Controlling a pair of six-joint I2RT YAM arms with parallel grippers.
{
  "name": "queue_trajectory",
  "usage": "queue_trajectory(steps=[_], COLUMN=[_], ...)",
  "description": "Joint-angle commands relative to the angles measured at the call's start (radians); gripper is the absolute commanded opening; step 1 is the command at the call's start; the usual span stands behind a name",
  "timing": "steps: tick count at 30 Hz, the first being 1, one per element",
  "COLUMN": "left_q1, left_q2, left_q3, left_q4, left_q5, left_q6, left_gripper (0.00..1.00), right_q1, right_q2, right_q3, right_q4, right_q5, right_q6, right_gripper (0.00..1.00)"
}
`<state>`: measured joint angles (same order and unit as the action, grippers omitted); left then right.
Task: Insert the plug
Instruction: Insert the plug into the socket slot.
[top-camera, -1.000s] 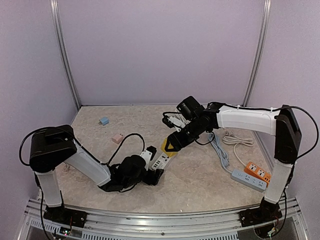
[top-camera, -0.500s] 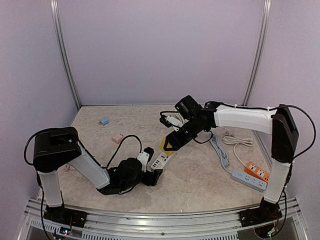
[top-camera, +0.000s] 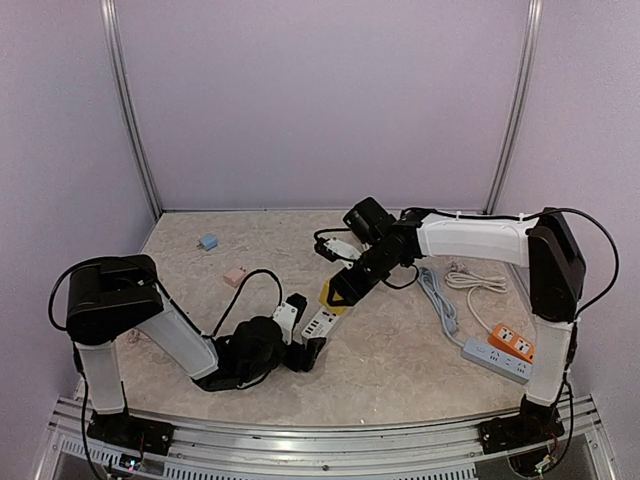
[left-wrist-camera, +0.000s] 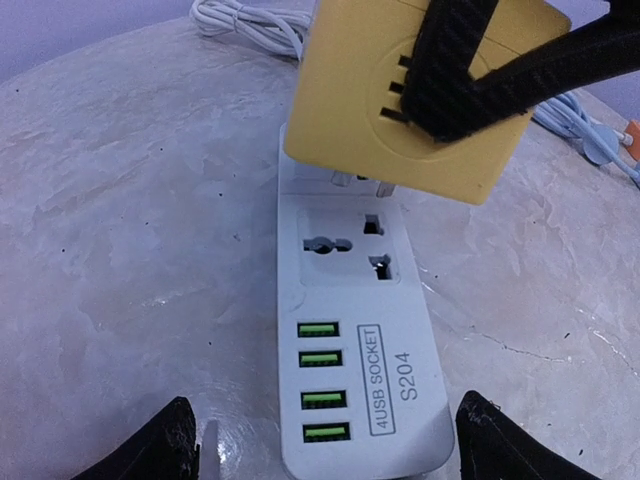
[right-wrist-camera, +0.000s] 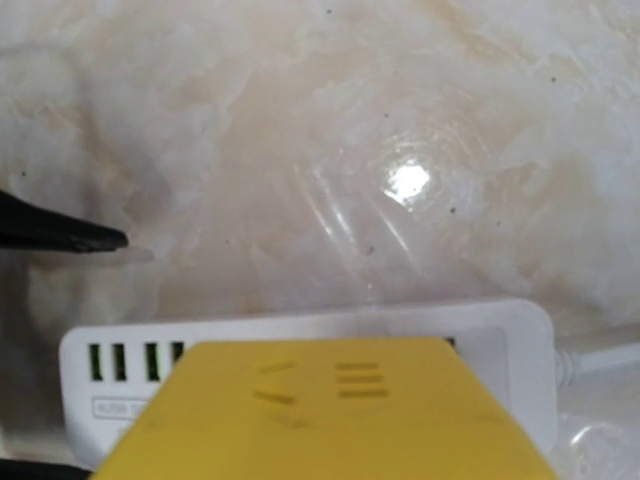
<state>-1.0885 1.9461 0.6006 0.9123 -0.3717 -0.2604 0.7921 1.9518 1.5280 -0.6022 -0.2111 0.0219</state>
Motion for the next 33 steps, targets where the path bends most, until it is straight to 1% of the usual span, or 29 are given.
queue_trajectory(steps=[1, 19, 23, 33], left_q1=[-0.006, -0.006, -0.006, -0.006], left_q2=[0.02, 0.028, 0.027, 0.027], left_q3=[-0.012, -0.009, -0.012, -0.016], left_q4=[0.02, 0.023, 0.025, 0.031], left_q5=[0.003, -0.004, -0.005, -0.007], left_q6=[0.015, 0.015, 0.015, 0.015], left_gripper=[0.85, 0.85, 0.85, 0.85], right_q1=[0.021, 0.073, 0.077, 0.077], right_q2=[0.024, 0.066, 0.074, 0.095], right_q3=[0.048, 0.076, 0.08, 0.086], right_q4=[-0.012, -0.069, -0.075, -0.073], right_q5=[0.017, 0.071, 0.097, 0.102], right_q6=[-0.056, -0.088, -0.086, -0.066], right_gripper=[0.0, 0.0, 0.0, 0.0])
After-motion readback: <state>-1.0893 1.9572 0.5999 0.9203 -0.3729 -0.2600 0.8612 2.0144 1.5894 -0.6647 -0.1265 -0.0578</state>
